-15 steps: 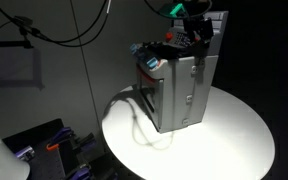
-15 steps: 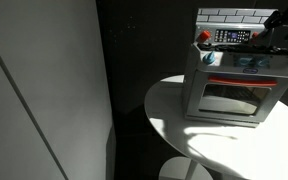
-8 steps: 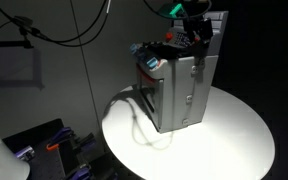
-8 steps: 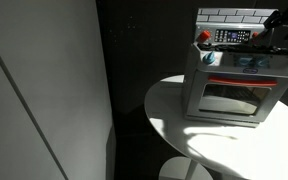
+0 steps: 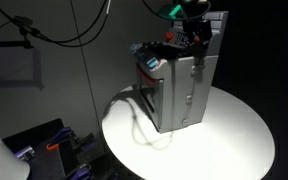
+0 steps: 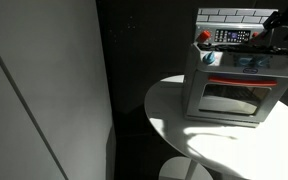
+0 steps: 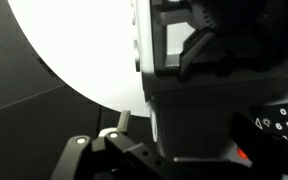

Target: Press the top and bottom buttons on the right side of the stove

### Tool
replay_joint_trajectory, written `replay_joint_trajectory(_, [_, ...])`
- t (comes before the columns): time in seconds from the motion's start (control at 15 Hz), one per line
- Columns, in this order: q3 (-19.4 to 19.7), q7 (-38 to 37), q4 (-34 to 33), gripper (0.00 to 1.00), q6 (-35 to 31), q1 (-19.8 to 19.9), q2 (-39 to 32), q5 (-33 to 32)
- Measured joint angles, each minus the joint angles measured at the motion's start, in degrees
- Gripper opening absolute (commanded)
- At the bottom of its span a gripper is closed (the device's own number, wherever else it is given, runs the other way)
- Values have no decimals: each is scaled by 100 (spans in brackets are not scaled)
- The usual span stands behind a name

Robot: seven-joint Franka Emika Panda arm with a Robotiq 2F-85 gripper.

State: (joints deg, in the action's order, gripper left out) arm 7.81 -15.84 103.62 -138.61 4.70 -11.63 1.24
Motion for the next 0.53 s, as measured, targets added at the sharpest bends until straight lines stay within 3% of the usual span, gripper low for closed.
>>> replay_joint_trajectory(0.53, [-17,0,0,100,-1,-15,-37,0])
